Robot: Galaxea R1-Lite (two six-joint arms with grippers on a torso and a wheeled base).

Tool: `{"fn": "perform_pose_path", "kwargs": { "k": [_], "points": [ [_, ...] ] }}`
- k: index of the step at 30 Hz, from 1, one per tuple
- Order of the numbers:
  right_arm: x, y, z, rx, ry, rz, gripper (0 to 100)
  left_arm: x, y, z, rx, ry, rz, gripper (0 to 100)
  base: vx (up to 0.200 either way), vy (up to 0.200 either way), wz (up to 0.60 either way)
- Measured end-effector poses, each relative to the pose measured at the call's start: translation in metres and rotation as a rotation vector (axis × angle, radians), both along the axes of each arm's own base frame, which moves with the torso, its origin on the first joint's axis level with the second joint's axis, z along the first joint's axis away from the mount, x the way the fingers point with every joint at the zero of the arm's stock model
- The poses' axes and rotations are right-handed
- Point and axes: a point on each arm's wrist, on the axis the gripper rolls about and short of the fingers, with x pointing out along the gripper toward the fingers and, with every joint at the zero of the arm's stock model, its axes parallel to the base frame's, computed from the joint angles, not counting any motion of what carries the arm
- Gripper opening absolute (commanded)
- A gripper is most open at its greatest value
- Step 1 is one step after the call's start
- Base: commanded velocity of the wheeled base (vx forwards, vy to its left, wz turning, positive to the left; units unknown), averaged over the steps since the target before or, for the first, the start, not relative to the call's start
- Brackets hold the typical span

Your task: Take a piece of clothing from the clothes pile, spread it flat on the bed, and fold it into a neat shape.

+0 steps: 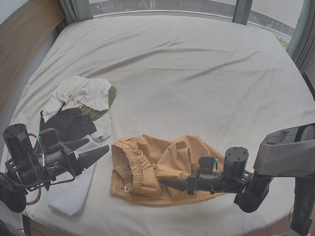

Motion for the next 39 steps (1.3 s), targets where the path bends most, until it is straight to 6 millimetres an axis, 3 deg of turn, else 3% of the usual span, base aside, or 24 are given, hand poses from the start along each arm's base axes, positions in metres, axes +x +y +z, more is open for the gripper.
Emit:
{"fn": "perform_pose_path", "kwargs": {
  "k": [9, 10, 28, 39],
  "points": [
    [0.002, 0.008, -0.001, 0.005, -0.014, -0.003, 100, 0.000, 0.000, 0.001, -0.001, -0.003, 0.000, 100, 0.000, 0.000, 0.00],
    [0.002, 0.008, -0.002, 0.004, -0.014, -0.004, 0, 0.000, 0.000, 0.001, 0.000, -0.003, -0.001, 100, 0.000, 0.000, 0.00],
    [0.000, 0.004, -0.002, -0.013, -0.013, -0.048, 0, 0.001, 0.000, 0.001, -0.001, -0.002, -0.001, 100, 0.000, 0.000, 0.00],
    [-0.007, -0.032, 0.022, -0.014, -0.034, -0.128, 0, 0.005, -0.010, 0.008, -0.039, -0.066, -0.043, 100, 0.000, 0.000, 0.00]
  ]
}}
